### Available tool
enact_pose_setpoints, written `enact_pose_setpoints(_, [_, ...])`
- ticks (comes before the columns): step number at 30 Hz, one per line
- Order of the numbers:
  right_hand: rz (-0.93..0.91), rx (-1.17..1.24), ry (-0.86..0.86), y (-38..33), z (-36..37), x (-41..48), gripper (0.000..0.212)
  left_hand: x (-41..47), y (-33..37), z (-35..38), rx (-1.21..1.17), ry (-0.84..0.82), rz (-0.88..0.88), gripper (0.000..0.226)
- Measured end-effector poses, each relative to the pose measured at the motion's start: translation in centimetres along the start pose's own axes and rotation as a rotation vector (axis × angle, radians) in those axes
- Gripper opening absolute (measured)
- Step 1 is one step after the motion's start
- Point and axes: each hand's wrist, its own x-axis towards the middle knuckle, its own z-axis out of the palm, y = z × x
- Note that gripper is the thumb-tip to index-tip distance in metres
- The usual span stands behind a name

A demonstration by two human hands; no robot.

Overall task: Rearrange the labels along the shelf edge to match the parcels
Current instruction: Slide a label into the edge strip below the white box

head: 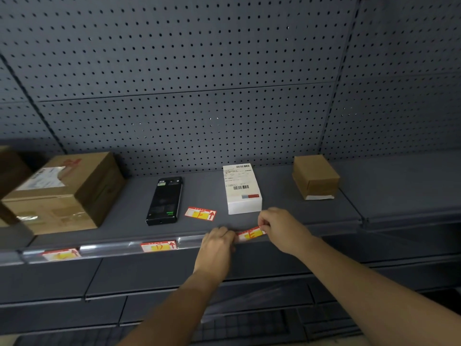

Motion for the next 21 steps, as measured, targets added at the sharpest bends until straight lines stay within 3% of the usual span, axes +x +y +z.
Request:
enact_pose_setpoints(6, [-0.056,-0.156,0.027,0.4,0.5,-0.7,0.009,0.4,-0.3,-0.2,-0.027,-0.014,0.026,0.015])
enact_pose_setpoints(14, [-0.032,-0.023,0.082,-0.1,-0.5,-0.9,0.003,0.0,-0.4,-1.5,-0.034,0.026,0.032,0.016])
enact_pose_setpoints(21, [-0.077,0.009,0.025,-3.3,-2.2,0.5,0.034,1.9,-2.0,-7.4,0.063,0.084,-0.039,0.025])
